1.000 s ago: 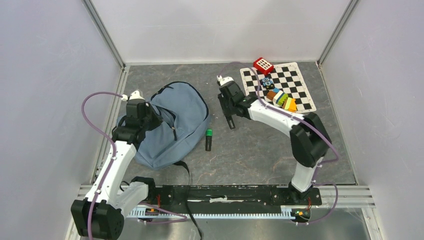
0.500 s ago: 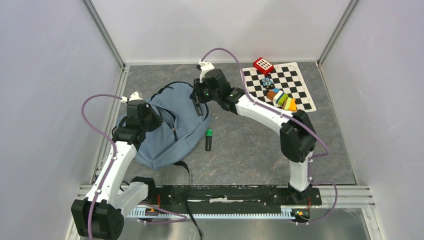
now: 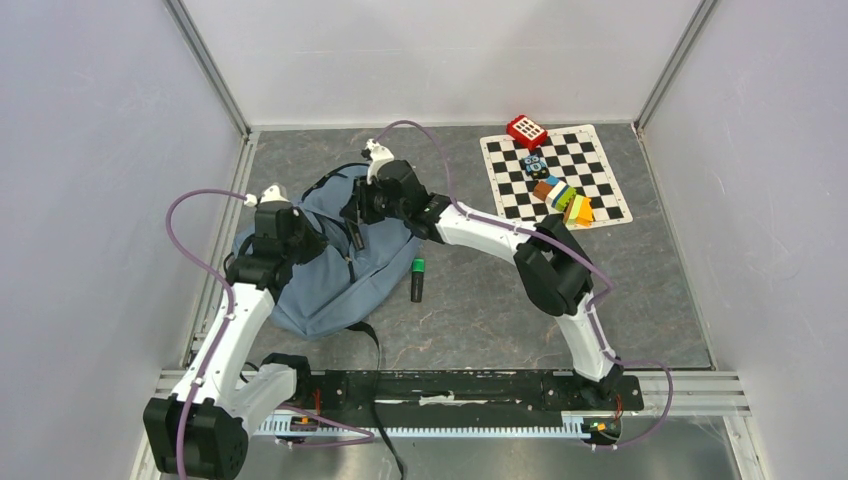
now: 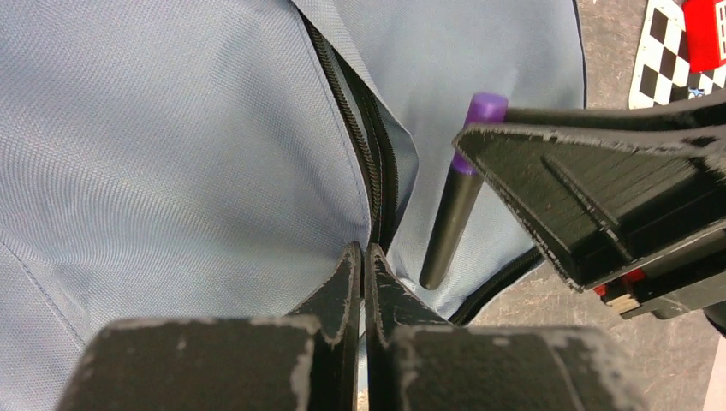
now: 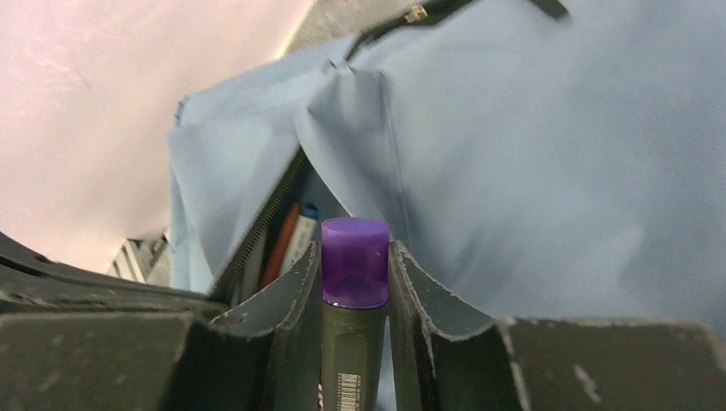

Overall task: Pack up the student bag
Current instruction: Place the stationery in the student bag.

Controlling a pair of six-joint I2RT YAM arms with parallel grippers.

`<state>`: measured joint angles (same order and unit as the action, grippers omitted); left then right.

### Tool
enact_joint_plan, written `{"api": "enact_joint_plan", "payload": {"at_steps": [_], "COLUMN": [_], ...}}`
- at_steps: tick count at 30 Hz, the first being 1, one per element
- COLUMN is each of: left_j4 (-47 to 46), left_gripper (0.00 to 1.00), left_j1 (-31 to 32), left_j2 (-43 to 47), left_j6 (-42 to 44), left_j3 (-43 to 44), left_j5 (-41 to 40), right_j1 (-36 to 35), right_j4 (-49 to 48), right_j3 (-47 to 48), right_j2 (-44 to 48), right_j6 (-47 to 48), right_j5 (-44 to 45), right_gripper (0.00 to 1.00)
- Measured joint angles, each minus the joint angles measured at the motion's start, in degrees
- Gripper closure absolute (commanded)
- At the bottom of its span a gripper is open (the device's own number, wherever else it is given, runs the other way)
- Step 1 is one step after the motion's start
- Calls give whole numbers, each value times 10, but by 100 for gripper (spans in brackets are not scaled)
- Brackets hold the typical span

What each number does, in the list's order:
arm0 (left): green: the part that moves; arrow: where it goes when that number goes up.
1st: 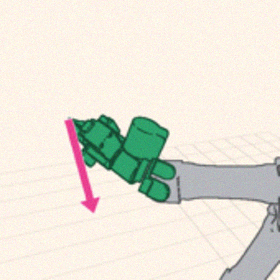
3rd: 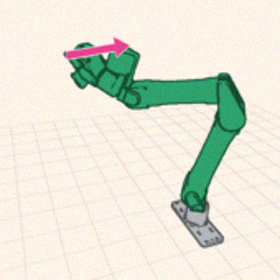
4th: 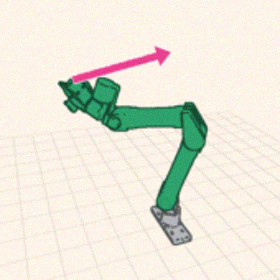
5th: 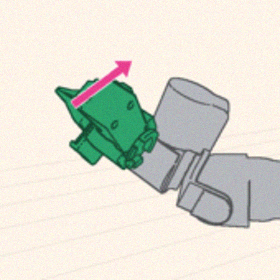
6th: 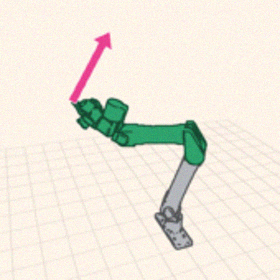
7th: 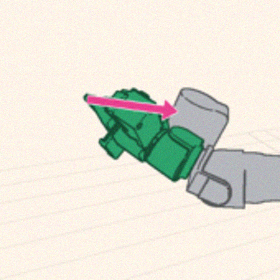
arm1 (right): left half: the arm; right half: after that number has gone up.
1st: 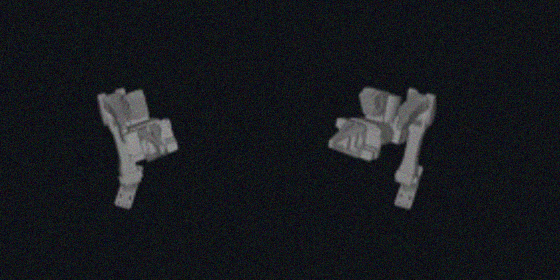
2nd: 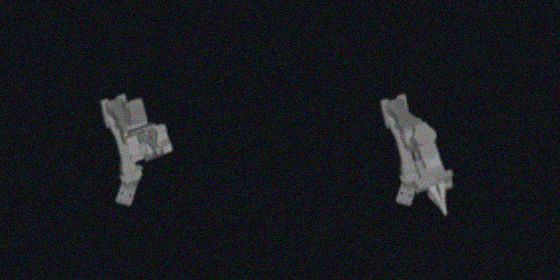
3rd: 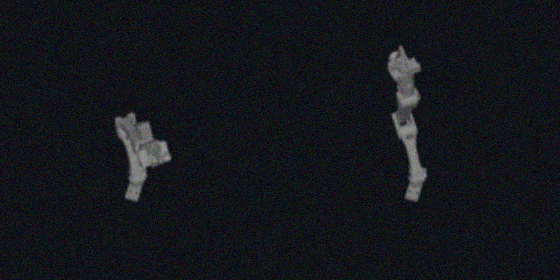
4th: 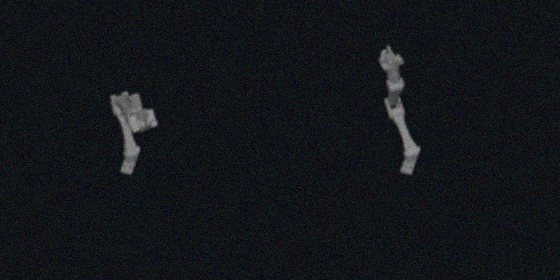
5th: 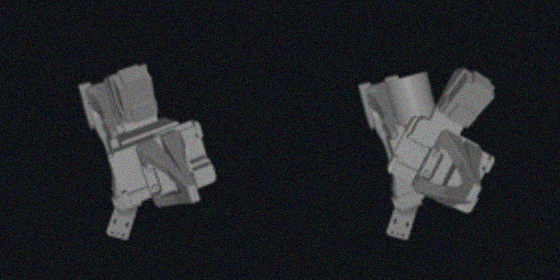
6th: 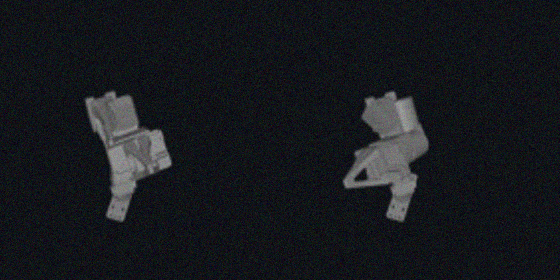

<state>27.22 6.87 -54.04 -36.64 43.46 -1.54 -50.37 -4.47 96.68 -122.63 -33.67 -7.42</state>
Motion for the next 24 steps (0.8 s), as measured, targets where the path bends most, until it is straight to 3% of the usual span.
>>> {"api": "enact_joint_plan", "payload": {"at_steps": [10, 20, 24], "left_j4": [1, -6, -7], "left_gripper": [98, 98, 98], "left_j1": [0, 0, 0], "left_j2": [15, 14, 11], "left_j6": [0, -5, -5], "left_j3": [-3, -3, -3], "left_j5": [1, 2, 2], "right_j1": [-26, -34, -35], "right_j4": [-43, -28, -5], "right_j3": [98, 64, 84], "right_j2": [-56, -84, -109], "right_j6": [-19, -5, 8], "right_j5": [-5, -35, -57], "right_gripper": [100, 100, 70]}}
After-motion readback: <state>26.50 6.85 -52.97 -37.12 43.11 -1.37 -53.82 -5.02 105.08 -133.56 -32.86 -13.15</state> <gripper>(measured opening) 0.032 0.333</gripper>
